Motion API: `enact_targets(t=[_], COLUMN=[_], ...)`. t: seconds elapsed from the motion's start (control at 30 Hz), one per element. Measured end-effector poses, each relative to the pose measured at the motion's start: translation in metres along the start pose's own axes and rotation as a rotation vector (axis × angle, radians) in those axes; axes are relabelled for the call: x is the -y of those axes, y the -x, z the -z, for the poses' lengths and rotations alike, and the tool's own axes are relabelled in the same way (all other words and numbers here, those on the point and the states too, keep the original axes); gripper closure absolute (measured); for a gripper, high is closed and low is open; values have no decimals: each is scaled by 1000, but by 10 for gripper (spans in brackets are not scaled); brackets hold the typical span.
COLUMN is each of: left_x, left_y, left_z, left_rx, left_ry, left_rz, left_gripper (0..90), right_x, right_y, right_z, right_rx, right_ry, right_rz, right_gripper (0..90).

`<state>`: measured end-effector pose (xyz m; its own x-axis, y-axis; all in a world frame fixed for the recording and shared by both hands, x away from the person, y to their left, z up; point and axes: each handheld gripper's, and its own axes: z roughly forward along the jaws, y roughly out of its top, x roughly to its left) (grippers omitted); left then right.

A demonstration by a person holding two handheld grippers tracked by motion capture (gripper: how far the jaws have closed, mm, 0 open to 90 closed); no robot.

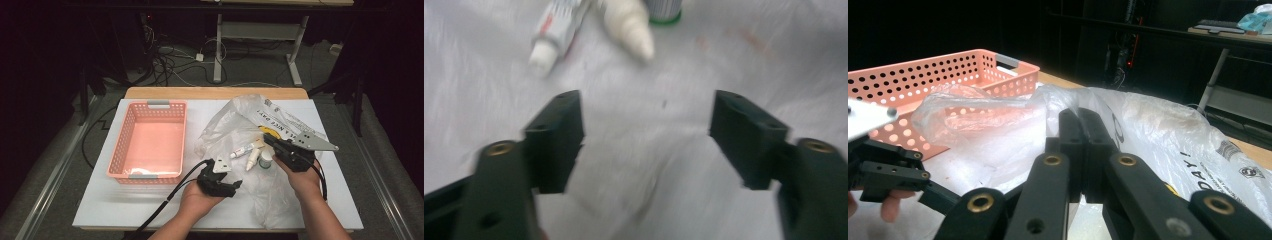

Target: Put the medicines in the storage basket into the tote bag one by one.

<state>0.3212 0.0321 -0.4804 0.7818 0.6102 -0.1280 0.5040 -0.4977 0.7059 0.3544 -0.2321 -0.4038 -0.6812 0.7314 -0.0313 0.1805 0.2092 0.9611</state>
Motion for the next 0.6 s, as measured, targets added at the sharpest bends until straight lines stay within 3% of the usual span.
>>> enact_targets(t=[0.1, 0.17, 0.23, 0.33, 0.37, 0.5, 0.6], left_x=[9, 13, 12, 4, 1, -9, -11], left_y=[-3, -7, -8, -2, -3, -4, -3], left_z=[1, 0, -2, -13, -16, -25, -26], left_rx=[-35, -27, -22, -58, -54, -55, -37], left_ry=[-33, -65, -65, -95, -94, -86, -57], left_rz=[6, 28, 24, -2, 7, -7, -36], left_gripper=[152, 138, 102, 54, 53, 108, 279], right_x=[1, 1, 2, 2, 2, 2, 3], right_y=[-1, -1, 0, 0, 0, -1, -1], right_z=[-1, -1, -2, -2, -3, -3, -4], right_rx=[-1, 0, 2, 2, 2, 1, 0], right_ry=[-6, -7, -10, -14, -15, -16, -21], right_rz=[1, 3, 0, 4, 6, 8, 5], right_gripper=[900, 900, 900, 900, 900, 900, 900])
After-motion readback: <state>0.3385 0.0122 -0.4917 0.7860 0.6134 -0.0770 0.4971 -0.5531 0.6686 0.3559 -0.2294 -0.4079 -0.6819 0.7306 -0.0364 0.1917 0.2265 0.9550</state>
